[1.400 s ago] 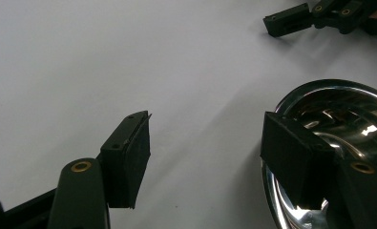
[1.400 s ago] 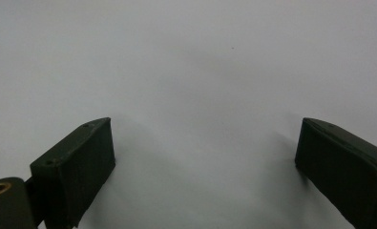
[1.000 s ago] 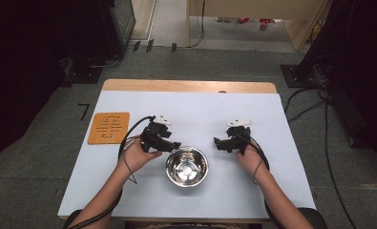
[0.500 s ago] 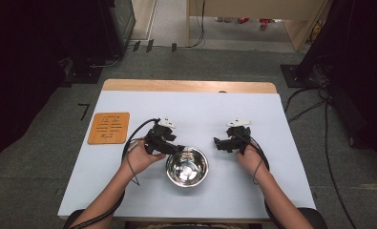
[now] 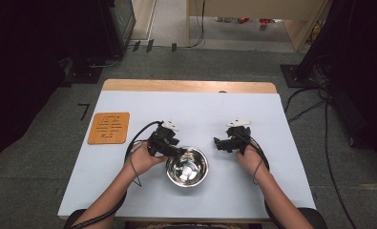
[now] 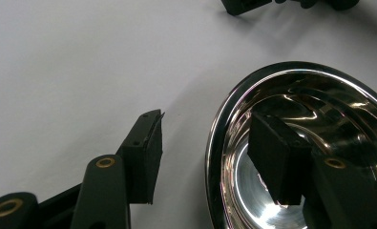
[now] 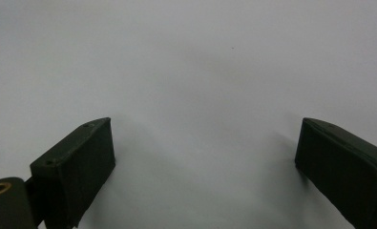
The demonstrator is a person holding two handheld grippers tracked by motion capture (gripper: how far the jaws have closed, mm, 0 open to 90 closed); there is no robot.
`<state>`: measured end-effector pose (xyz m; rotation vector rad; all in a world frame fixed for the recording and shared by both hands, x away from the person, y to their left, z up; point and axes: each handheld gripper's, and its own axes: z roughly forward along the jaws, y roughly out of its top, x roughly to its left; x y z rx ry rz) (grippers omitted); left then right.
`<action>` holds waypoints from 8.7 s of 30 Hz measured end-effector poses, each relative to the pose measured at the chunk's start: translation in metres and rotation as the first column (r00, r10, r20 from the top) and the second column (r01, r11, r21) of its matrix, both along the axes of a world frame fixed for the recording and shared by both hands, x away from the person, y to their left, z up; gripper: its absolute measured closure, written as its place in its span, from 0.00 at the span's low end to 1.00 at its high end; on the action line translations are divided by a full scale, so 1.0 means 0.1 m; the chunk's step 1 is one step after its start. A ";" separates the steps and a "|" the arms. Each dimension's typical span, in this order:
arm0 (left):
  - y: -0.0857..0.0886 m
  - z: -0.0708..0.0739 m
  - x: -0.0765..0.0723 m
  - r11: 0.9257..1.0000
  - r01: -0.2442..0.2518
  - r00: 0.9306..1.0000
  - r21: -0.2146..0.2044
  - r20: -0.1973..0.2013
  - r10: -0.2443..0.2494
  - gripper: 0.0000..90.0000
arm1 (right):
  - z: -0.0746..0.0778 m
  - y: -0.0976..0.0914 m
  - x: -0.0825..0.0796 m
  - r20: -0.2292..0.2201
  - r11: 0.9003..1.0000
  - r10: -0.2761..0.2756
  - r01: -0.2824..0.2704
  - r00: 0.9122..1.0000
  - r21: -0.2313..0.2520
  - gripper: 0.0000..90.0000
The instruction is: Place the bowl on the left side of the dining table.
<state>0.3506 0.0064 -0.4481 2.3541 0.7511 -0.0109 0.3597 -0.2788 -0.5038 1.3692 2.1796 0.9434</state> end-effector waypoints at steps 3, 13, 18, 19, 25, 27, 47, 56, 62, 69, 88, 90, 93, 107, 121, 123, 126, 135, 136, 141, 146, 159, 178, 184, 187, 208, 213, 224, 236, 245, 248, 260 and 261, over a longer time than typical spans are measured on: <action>-0.01 -0.01 0.00 1.000 0.010 1.000 -0.001 -0.011 -0.010 0.55 | 0.00 0.00 0.00 0.000 1.000 0.000 0.000 1.000 0.000 0.06; -0.02 -0.09 0.01 0.999 0.042 0.997 0.006 -0.062 -0.041 0.62 | 0.00 0.00 0.00 0.000 1.000 0.000 0.000 1.000 0.000 0.06; -0.02 -0.12 0.02 0.998 0.054 0.995 0.015 -0.081 -0.053 0.66 | 0.00 0.00 0.00 0.000 1.000 0.000 0.000 1.000 0.000 0.06; -0.02 -0.13 0.02 0.998 0.055 0.995 0.018 -0.083 -0.054 0.67 | 0.00 0.00 0.00 0.000 1.000 0.000 0.000 1.000 0.000 0.06; -0.01 -0.14 0.04 0.998 0.056 0.993 0.027 -0.107 -0.053 0.73 | 0.00 0.00 0.00 0.000 1.000 0.000 0.000 1.000 0.000 0.06; -0.01 -0.14 0.05 0.998 0.055 0.992 0.033 -0.117 -0.051 0.76 | 0.00 0.00 0.00 0.001 1.000 0.001 -0.001 1.000 0.000 0.06; 0.05 -0.10 0.12 0.999 0.033 0.965 -0.043 -0.259 -0.043 0.93 | 0.00 0.00 0.00 -0.001 1.000 0.000 0.000 1.000 0.000 0.06; 0.07 -0.08 0.15 0.999 0.018 0.956 -0.052 -0.292 -0.032 0.94 | 0.00 0.00 0.00 0.000 1.000 0.002 -0.002 1.000 -0.002 0.06; 0.13 -0.06 0.19 0.997 -0.012 0.949 -0.074 -0.314 -0.012 0.94 | 0.00 0.00 0.00 0.002 1.000 0.004 -0.004 1.000 -0.003 0.06; 0.21 -0.04 0.24 0.995 -0.053 0.945 -0.088 -0.325 0.022 0.94 | 0.00 0.00 0.00 0.002 1.000 0.003 -0.003 1.000 -0.002 0.06; 0.46 -0.03 0.37 0.983 -0.145 0.930 -0.113 -0.356 0.096 0.94 | 0.00 0.00 0.00 0.002 1.000 0.002 -0.002 1.000 0.000 0.06; 0.48 -0.03 0.39 0.981 -0.152 0.929 -0.116 -0.356 0.102 0.94 | 0.00 0.00 0.00 0.002 1.000 0.002 -0.002 1.000 0.000 0.06; 0.52 -0.02 0.40 0.979 -0.163 0.928 -0.122 -0.357 0.110 0.94 | 0.00 0.00 0.00 0.002 1.000 0.002 -0.002 1.000 0.000 0.06; 0.64 0.00 0.44 0.969 -0.201 0.920 -0.141 -0.366 0.137 0.94 | 0.00 0.00 0.00 0.002 1.000 0.002 -0.002 1.000 0.000 0.06; 0.75 0.02 0.47 0.962 -0.228 0.916 -0.150 -0.368 0.159 0.94 | 0.00 0.00 0.00 0.001 1.000 0.002 -0.002 1.000 0.001 0.06; 0.76 0.03 0.47 0.961 -0.231 0.915 -0.150 -0.369 0.162 0.94 | 0.00 0.00 0.00 0.002 1.000 0.002 -0.002 1.000 0.000 0.06; 0.78 0.03 0.48 0.960 -0.236 0.915 -0.149 -0.367 0.168 0.94 | 0.00 0.00 0.00 0.002 1.000 0.002 -0.002 1.000 0.000 0.06; 0.85 0.02 0.50 0.958 -0.252 0.912 -0.139 -0.364 0.187 0.94 | 0.00 0.00 0.00 0.002 1.000 0.002 -0.002 1.000 0.000 0.06; 0.86 0.03 0.50 0.958 -0.252 0.913 -0.136 -0.362 0.189 0.94 | 0.00 0.00 0.00 0.002 1.000 0.003 -0.003 1.000 0.000 0.06; 0.90 0.02 0.51 0.956 -0.266 0.910 -0.125 -0.358 0.207 0.94 | 0.00 0.00 0.00 0.002 1.000 0.002 -0.002 1.000 -0.001 0.06; 0.94 0.02 0.53 0.954 -0.273 0.910 -0.124 -0.355 0.215 0.94 | 0.00 0.00 0.00 0.002 1.000 0.003 -0.003 1.000 -0.001 0.06; 1.04 0.03 0.55 0.945 -0.301 0.903 -0.126 -0.355 0.241 0.94 | 0.00 0.00 0.00 0.001 1.000 0.002 -0.002 1.000 0.000 0.06; 1.17 0.06 0.57 0.935 -0.336 0.898 -0.115 -0.340 0.281 0.94 | 0.00 0.00 0.00 0.003 1.000 0.002 -0.002 1.000 0.000 0.06; 1.19 0.08 0.57 0.932 -0.341 0.896 -0.120 -0.340 0.284 0.94 | 0.00 0.00 0.00 0.004 1.000 0.003 -0.003 1.000 -0.001 0.06; 1.20 0.07 0.58 0.931 -0.345 0.894 -0.118 -0.343 0.288 0.94 | 0.00 0.00 0.00 0.004 1.000 0.003 -0.003 1.000 -0.001 0.06; 1.40 0.06 0.62 0.910 -0.397 0.875 -0.117 -0.347 0.337 0.94 | 0.00 0.00 0.00 0.004 1.000 0.003 -0.003 1.000 -0.001 0.06; 1.44 0.06 0.63 0.905 -0.411 0.870 -0.113 -0.345 0.352 0.94 | 0.00 0.00 0.00 0.004 1.000 0.003 -0.003 1.000 -0.001 0.06; 1.57 0.06 0.65 0.889 -0.444 0.857 -0.109 -0.340 0.387 0.94 | 0.00 0.00 0.00 0.004 1.000 0.003 -0.003 1.000 -0.001 0.06; 1.67 0.05 0.67 0.874 -0.473 0.842 -0.108 -0.346 0.414 0.94 | 0.00 0.00 0.00 0.003 1.000 0.002 -0.002 1.000 -0.001 0.06; 1.73 0.05 0.69 0.865 -0.488 0.836 -0.119 -0.349 0.423 0.94 | 0.00 0.00 0.00 0.003 1.000 0.002 -0.002 1.000 0.000 0.06; 1.75 0.06 0.70 0.863 -0.491 0.835 -0.121 -0.350 0.426 0.94 | 0.00 0.00 0.00 0.003 1.000 0.002 -0.002 1.000 0.000 0.06; 1.86 0.09 0.70 0.848 -0.515 0.824 -0.128 -0.345 0.449 0.94 | 0.00 0.00 0.00 0.003 1.000 0.002 -0.002 1.000 0.000 0.06; 1.88 0.10 0.70 0.845 -0.519 0.823 -0.130 -0.345 0.452 0.94 | 0.00 0.00 0.00 0.003 1.000 0.002 -0.002 1.000 0.000 0.06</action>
